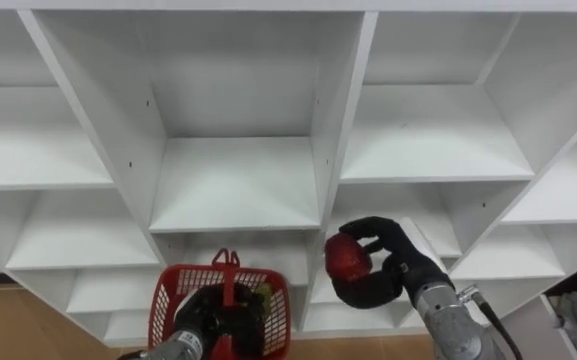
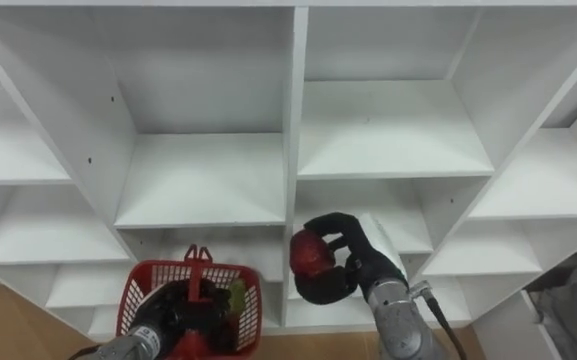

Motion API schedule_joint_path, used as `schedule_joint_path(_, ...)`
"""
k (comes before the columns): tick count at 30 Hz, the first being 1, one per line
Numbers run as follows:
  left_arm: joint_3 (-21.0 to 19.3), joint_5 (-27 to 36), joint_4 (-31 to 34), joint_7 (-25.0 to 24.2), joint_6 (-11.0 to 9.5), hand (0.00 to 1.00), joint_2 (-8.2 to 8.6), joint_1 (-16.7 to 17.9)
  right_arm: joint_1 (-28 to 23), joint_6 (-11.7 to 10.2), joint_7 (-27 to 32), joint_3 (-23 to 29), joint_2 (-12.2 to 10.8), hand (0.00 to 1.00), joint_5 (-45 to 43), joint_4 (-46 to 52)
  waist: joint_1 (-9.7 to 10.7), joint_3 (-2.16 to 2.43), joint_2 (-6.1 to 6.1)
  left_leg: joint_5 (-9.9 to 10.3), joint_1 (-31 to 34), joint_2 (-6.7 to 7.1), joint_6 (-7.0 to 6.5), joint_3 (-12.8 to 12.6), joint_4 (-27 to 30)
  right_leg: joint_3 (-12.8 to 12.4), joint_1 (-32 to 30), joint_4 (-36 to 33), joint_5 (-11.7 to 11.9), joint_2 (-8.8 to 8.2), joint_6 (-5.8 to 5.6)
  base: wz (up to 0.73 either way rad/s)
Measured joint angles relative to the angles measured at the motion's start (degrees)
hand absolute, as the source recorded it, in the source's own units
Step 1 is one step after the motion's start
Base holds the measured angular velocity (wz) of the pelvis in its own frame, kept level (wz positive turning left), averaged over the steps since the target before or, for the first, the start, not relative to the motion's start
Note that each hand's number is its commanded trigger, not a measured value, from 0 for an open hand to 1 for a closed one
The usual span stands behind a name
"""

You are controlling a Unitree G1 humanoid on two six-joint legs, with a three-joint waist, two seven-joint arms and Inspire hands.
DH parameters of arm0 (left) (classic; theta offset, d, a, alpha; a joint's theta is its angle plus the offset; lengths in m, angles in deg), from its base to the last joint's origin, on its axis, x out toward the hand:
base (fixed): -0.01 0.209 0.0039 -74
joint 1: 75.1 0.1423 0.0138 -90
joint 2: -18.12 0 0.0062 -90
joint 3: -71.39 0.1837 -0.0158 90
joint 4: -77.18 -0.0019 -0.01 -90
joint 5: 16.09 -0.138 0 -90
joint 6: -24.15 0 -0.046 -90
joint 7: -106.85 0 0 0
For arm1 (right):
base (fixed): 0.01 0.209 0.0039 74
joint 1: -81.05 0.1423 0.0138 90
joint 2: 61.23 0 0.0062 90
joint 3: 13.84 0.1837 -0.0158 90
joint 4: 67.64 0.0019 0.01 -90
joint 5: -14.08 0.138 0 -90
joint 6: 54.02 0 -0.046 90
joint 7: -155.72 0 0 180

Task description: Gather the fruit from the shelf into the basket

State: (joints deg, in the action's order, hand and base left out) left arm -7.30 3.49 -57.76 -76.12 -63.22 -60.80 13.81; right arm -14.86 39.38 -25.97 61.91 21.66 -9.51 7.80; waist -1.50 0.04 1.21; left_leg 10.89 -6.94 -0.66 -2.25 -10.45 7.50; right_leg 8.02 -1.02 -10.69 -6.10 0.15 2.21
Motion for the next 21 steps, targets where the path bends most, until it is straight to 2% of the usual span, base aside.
schedule_joint_path(3, -0.09, 0.01, 0.0, 0.06, 0.13, 1.0, 0.09, 0.33, -0.04, 0.46, -1.54, 0.0, -0.33, 1.0, -0.97, 0.02, 0.03, 0.0, -0.01, 0.11, -0.06, -0.12, 0.0, -0.22, -0.08, -0.03, -0.1, -0.03, 0.07, 0.12, 0.08, -0.05)
schedule_joint_path(9, -0.08, 0.1, 0.01, 0.34, 1.72, 1.0, 0.16, 0.69, -0.19, 0.59, -4.75, -0.17, -0.66, 1.0, -1.59, 1.89, -0.11, 0.01, -0.05, 0.39, 0.13, -0.45, 0.11, -0.35, -0.05, -0.12, -0.29, -0.12, 0.32, 0.49, 0.37, 0.0)
schedule_joint_path(14, -0.06, 0.19, 0.05, 1.75, 2.04, 1.0, 0.16, 0.7, -0.62, 2.62, -6.0, -0.41, -1.5, 1.0, -1.62, 1.89, -0.42, 0.01, -0.06, 0.51, 0.16, -0.59, 0.29, -0.5, -0.06, -0.71, -0.51, -0.15, 0.36, 0.79, 0.43, -0.04)
schedule_joint_path(21, 0.18, 0.98, 2.22, 2.51, 2.04, 1.0, 0.4, 0.78, -1.14, 3.01, -7.81, -1.9, -1.58, 1.0, -1.54, 1.88, -0.46, -0.01, -0.04, 0.6, 0.25, -0.65, 0.39, -0.51, -0.13, -1.0, -0.54, 0.01, 0.36, 0.98, 0.43, -0.02)
